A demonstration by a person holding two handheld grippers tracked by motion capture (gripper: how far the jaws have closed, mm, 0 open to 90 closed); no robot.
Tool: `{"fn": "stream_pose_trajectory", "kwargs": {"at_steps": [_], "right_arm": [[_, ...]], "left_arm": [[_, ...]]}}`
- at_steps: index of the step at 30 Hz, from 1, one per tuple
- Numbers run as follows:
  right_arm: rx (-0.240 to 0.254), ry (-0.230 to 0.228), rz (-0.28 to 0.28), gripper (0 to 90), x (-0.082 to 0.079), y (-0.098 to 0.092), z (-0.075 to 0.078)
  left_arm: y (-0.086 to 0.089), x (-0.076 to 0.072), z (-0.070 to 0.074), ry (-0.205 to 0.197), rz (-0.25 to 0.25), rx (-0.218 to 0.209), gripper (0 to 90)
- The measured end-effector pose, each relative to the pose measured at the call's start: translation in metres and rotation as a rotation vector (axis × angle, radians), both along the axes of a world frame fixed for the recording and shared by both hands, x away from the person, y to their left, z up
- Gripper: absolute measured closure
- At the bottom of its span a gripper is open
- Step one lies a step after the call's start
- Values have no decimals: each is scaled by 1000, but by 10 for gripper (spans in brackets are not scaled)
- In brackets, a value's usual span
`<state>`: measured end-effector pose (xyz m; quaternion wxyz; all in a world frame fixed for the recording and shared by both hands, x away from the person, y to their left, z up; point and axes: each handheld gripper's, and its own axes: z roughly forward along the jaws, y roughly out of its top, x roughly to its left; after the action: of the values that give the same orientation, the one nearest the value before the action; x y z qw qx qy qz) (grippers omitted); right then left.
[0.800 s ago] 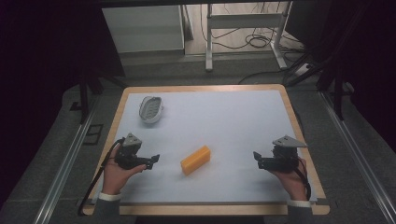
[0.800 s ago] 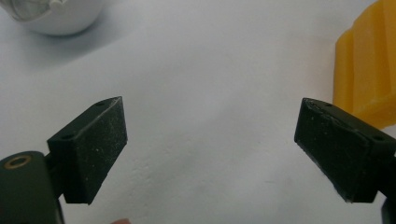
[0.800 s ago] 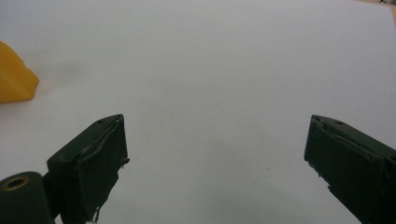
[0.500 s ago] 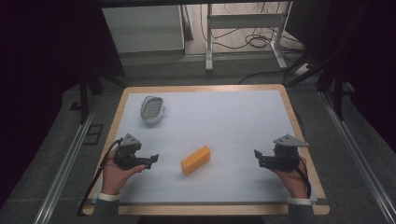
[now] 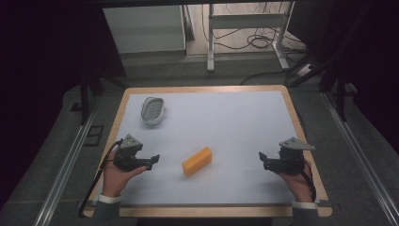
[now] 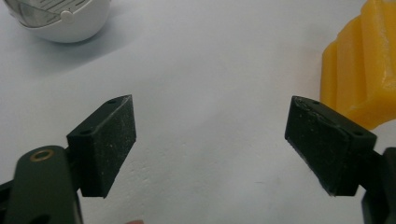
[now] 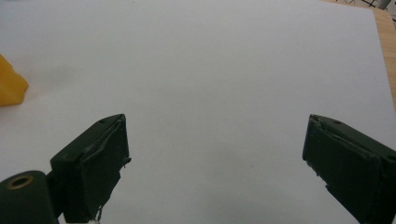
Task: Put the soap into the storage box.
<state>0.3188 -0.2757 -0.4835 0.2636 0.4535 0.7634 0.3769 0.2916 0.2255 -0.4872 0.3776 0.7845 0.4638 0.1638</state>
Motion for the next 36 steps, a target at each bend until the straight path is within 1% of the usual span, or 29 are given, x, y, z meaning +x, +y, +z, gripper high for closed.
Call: {"fn": "stream_pose_trajectory", "kwargs": {"at_steps": [4, 5, 6, 7, 8, 10, 12, 15, 17, 21, 24, 25, 26, 27, 28, 30, 32, 33, 34, 36], "right_arm": [[-19, 16, -8, 73, -3, 2, -4], [-17, 27, -13, 73, -5, 2, -5], [-17, 27, -13, 73, -5, 2, -5], [-15, 26, -11, 73, -6, 4, -5], [-16, 24, -8, 73, -6, 6, -5], [-21, 22, 3, 73, -7, 8, -4], [-24, 22, 10, 73, -7, 9, -5], [-22, 22, 9, 73, -5, 8, -5], [-20, 20, 9, 73, -4, 7, -5], [-21, 16, 4, 73, -5, 6, -3], [-18, 17, -4, 73, -7, 4, -2], [-18, 18, -6, 73, -8, 4, -2], [-18, 18, -6, 73, -8, 4, -2], [-16, 15, -16, 73, -10, 2, -2], [-16, 15, -16, 73, -10, 2, -2], [-16, 11, -22, 73, -10, 1, -1], [-17, 12, -22, 73, -11, 1, -2], [-18, 11, -18, 73, -11, 1, -2], [-18, 11, -18, 73, -11, 1, -2], [-22, 11, -20, 73, -11, 1, -3]], "left_arm": [[-1, 3, 3, -3, -2, 2, 165], [-2, 5, 2, -7, 3, 33, 143], [-2, 5, 2, -7, 3, 33, 138], [-2, 5, 1, -9, 12, 49, 139], [-2, 4, 0, -3, 10, 46, 139], [-1, 3, 1, -5, 10, 44, 141], [-1, -1, 7, -15, 15, 27, 143], [-2, -3, 13, -27, 11, 26, 140], [-7, -6, 22, -41, 1, 28, 134], [-14, -6, 31, -27, -17, 54, 133], [-21, -7, 41, -35, -42, 61, 134], [-21, -7, 41, -35, -42, 61, 133], [-24, -7, 45, -36, -56, 73, 133], [-30, -6, 51, -42, -77, 84, 131], [-30, -6, 51, -42, -77, 84, 131], [-39, -4, 56, -41, -104, 92, 131], [-41, -4, 57, -40, -110, 97, 131], [-47, -2, 59, -37, -124, 106, 131], [-47, -2, 59, -37, -124, 106, 132], [-56, 1, 58, -28, -146, 120, 132]]}}
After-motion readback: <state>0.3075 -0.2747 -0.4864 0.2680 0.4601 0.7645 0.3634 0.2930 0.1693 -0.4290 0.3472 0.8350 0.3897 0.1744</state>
